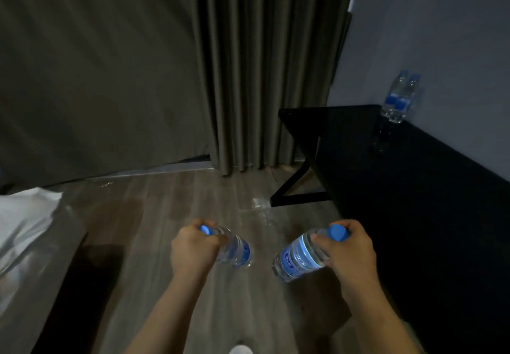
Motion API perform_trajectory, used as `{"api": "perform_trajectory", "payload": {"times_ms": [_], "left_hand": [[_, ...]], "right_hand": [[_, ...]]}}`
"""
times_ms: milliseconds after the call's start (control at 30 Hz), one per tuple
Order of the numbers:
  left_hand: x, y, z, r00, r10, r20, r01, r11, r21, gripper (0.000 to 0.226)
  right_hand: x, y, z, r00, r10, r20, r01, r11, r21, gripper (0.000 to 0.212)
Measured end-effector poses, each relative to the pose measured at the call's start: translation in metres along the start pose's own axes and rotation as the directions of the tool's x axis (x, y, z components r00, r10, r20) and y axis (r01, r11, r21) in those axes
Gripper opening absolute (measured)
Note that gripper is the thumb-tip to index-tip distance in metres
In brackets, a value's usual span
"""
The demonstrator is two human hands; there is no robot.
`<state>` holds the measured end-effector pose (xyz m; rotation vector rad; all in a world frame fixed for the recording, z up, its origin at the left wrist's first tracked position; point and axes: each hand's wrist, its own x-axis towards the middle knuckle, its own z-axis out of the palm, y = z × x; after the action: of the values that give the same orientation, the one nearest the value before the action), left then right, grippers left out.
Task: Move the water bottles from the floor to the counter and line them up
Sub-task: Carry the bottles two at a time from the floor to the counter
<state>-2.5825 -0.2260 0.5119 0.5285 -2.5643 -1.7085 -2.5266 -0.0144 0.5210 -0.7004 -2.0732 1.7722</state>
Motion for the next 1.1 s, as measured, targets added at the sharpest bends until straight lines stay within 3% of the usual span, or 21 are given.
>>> {"api": "perform_trajectory", "payload": {"times_ms": [533,1100], "left_hand": [[0.228,0.15,0.091,0.942,0.304,0.141,-0.289,0.95,-0.119,0.025],[0.326,0.264,0.278,0.848,0.457,0.27,-0.443,0.889,-0.112,0.025]], "right_hand": [[0.22,-0.084,0.077,0.961,-0.066,-0.267,0.112,0.981,0.161,0.029],[0.423,-0.093,0.033,0.91,-0.061,-0.411,0.112,0.988,0.102,0.024]]}}
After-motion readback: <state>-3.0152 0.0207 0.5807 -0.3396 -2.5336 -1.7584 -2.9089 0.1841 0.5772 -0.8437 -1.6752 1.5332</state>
